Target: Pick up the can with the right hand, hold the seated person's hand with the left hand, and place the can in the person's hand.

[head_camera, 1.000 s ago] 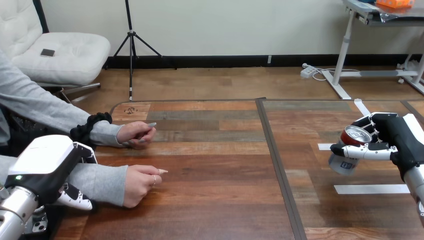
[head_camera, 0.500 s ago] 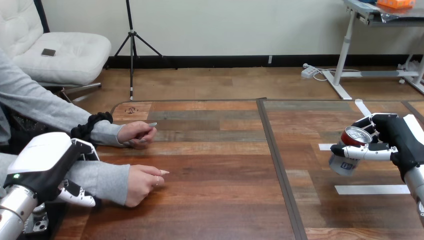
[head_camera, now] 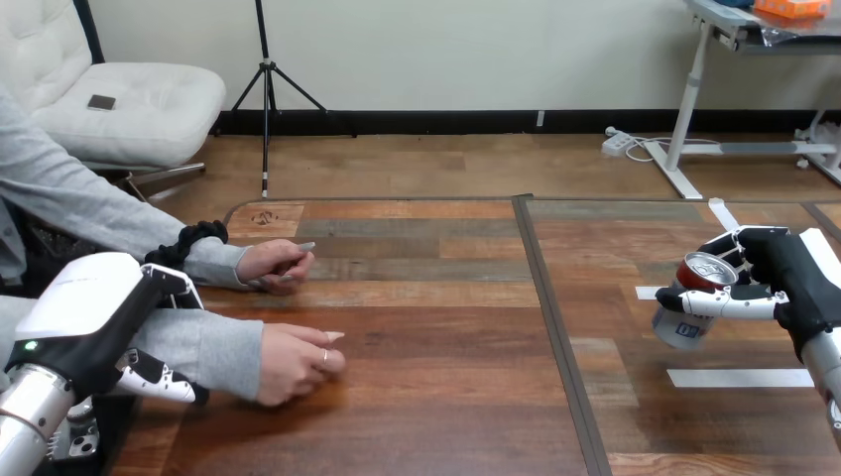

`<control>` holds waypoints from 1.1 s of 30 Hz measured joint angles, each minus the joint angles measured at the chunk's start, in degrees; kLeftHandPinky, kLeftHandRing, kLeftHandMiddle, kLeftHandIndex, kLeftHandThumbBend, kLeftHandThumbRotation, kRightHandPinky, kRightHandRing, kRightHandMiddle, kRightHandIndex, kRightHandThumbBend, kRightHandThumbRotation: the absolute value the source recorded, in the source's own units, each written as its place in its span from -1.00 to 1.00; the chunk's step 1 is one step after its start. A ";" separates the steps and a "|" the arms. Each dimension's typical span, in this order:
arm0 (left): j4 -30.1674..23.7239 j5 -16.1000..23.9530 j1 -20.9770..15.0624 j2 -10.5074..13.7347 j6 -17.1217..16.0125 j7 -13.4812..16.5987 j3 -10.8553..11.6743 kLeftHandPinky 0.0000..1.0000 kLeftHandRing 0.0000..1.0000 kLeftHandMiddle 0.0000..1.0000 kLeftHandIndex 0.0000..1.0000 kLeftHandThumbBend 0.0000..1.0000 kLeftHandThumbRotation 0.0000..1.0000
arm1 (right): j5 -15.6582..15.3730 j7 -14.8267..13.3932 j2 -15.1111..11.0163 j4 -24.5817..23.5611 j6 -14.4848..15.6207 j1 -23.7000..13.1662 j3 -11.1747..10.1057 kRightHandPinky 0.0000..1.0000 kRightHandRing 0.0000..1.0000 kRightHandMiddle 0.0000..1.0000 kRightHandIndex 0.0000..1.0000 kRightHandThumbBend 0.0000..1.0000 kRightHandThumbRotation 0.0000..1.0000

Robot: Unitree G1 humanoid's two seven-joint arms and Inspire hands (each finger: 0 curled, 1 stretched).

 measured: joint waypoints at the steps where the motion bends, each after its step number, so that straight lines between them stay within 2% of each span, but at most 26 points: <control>1: -0.02 -0.01 0.05 0.00 -0.11 0.12 0.05 -0.53 -0.45 -0.30 -0.14 0.95 -1.00 | 0.00 0.00 0.00 0.00 0.00 0.00 0.00 -0.40 -0.31 -0.17 -0.12 0.71 -1.00; 12: -0.74 -0.67 0.43 -0.04 -1.73 1.19 0.97 -0.54 -0.47 -0.32 -0.15 0.96 -1.00 | 0.08 0.09 0.00 0.00 -0.01 0.00 -0.02 -0.42 -0.33 -0.18 -0.13 0.70 -1.00; 25: -3.32 -0.63 0.72 -0.16 -2.55 3.98 2.06 -0.59 -0.51 -0.36 -0.16 0.97 -1.00 | 0.12 0.14 0.00 0.00 -0.02 0.00 0.02 -0.41 -0.31 -0.18 -0.13 0.70 -1.00; 33: -3.60 -0.63 0.72 -0.34 -4.56 5.93 2.74 -0.63 -0.55 -0.39 -0.19 0.97 -1.00 | 0.12 0.14 0.00 0.00 -0.02 0.00 0.05 -0.39 -0.31 -0.18 -0.13 0.70 -1.00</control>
